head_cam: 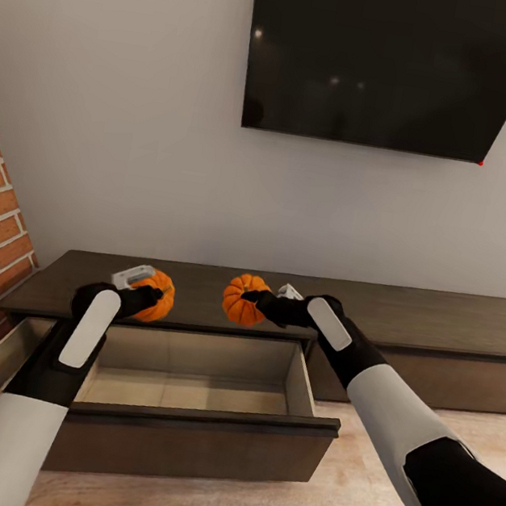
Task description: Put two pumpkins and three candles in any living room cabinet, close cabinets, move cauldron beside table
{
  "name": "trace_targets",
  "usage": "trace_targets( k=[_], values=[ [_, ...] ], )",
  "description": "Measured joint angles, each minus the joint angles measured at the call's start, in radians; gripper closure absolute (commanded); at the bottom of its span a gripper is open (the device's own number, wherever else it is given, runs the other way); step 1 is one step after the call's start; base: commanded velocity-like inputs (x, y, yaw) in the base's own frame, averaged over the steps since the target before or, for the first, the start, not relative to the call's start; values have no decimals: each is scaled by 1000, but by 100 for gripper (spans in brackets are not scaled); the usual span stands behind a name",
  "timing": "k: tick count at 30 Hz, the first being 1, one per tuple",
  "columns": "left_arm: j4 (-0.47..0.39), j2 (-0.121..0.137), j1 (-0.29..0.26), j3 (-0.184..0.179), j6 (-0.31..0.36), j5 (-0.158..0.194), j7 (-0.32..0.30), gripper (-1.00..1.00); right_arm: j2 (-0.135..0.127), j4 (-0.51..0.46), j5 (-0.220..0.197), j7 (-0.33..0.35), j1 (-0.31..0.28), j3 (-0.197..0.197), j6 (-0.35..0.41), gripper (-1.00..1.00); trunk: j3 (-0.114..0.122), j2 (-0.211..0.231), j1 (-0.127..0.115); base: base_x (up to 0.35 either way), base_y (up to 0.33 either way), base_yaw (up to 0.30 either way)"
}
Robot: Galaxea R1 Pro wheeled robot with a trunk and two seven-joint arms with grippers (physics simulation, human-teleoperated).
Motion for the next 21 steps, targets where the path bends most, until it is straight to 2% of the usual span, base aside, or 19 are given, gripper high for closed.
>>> trace_targets(
  k=[4, 15, 19, 21],
  values=[
    [-3, -5, 0, -18, 22, 1, 30, 100, 6, 0, -5, -23, -7, 0, 17, 100, 0, 0, 0, 0, 0, 0],
    [-7, -5, 1, -21, 48, 6, 34, 100, 8, 9, -4, -30, -9, 2, 93, 100, 0, 0, 0, 0, 0, 0],
    [-1, -5, 1, -19, 117, 9, 35, 100, 8, 10, -4, -37, -9, 1, 133, 100, 0, 0, 0, 0, 0, 0],
    [0, -6, 1, -19, 162, 8, 37, 100, 9, 11, -1, -67, -9, 1, 142, 100, 0, 0, 0, 0, 0, 0]
  ],
)
